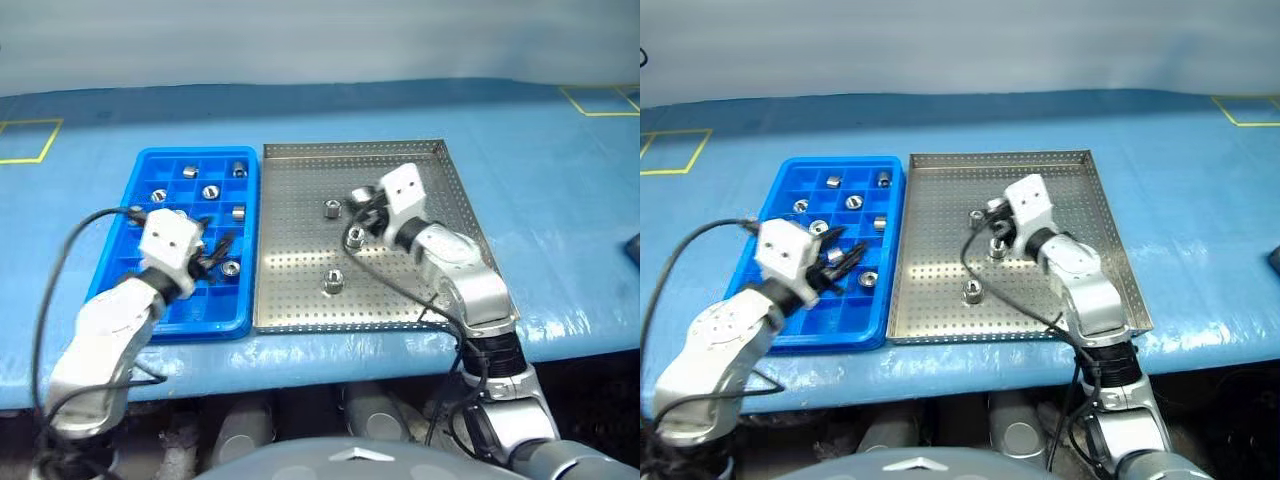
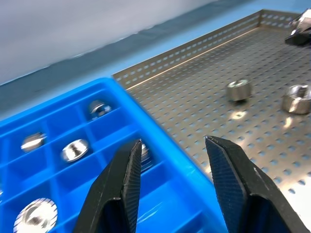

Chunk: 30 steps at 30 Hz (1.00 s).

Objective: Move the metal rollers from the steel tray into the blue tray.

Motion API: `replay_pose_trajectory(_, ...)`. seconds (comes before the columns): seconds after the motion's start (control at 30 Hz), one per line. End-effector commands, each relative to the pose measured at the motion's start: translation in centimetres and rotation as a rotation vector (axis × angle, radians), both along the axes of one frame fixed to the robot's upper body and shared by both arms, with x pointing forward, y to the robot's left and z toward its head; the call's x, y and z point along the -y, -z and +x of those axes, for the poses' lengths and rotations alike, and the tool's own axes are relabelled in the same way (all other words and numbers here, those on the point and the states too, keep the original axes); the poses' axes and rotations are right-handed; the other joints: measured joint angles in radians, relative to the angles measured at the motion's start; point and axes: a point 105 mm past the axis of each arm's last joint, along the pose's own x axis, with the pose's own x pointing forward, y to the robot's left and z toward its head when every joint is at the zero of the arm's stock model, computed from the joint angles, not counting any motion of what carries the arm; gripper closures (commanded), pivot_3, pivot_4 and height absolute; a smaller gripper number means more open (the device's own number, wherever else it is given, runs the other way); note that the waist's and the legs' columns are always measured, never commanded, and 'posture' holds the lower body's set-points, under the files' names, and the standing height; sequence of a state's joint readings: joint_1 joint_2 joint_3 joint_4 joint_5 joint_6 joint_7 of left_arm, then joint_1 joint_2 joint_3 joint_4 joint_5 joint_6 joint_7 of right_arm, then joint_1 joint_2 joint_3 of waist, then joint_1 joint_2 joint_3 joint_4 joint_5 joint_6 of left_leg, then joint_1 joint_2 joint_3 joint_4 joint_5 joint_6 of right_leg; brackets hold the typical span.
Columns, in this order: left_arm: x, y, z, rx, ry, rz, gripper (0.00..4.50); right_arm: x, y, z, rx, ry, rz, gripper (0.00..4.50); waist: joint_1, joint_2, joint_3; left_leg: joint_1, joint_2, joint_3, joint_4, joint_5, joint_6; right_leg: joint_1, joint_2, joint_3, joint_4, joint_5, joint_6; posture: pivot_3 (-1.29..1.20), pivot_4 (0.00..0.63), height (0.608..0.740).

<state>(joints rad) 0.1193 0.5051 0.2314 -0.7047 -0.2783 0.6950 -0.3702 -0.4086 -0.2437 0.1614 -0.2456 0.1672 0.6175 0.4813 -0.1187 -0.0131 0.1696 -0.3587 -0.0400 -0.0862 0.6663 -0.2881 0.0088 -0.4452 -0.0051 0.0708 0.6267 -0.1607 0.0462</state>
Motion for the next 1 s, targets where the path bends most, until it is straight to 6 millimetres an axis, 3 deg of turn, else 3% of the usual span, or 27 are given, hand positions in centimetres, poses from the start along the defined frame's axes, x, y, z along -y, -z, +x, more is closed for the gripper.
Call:
replay_pose_trajectory(0.03,-2.5,-2.0,-1.9,0.042,-0.108,0.065,2.26,-3.3,-2.1,-1.9,0.051,-0.2,0.033,2.79,0.024,-0.001,0.0,-0.001,-0.001,-0.001,0.0,0.0,0.0,0.0,-0.001,-0.002,0.0,0.0,0.0,0.01,0.15,0.74)
replay_pose_trajectory(0.2,-6.1,-1.5,-5.3,-0.043,-0.267,0.158,2.26,-8.7,-2.3,-4.7,0.036,-0.467,0.043,2.79,0.061,-0.003,0.001,-0.001,-0.002,-0.003,0.0,0.0,0.0,0.001,-0.002,-0.003,-0.001,-0.001,-0.001,0.08,0.15,0.74)
replay_pose_trajectory(0.37,-6.4,-0.2,-6.8,-0.104,-0.308,0.157,2.26,-12.2,-0.7,-7.4,-0.018,-0.644,0.019,2.79,0.093,-0.004,0.0,-0.001,-0.001,-0.005,-0.001,0.0,-0.002,0.001,-0.003,-0.006,-0.001,-0.003,-0.004,0.12,0.15,0.74)
replay_pose_trajectory(0.7,-5.9,0.0,-7.0,-0.102,-0.318,0.127,2.26,-15.9,1.8,-7.3,-0.09,-0.725,0.015,2.79,0.108,-0.006,-0.001,0.0,-0.001,-0.007,-0.001,0.002,-0.004,0.001,-0.002,-0.008,0.0,-0.004,-0.007,0.15,0.15,0.74)
replay_pose_trajectory(1.0,-5.4,0.1,-6.6,-0.101,-0.303,0.116,2.26,-17.5,2.7,-7.5,-0.122,-0.749,0.011,2.79,0.11,-0.006,-0.001,-0.001,-0.001,-0.013,-0.004,0.002,-0.006,0.001,-0.003,-0.013,0.0,-0.003,-0.007,0.15,0.15,0.74)
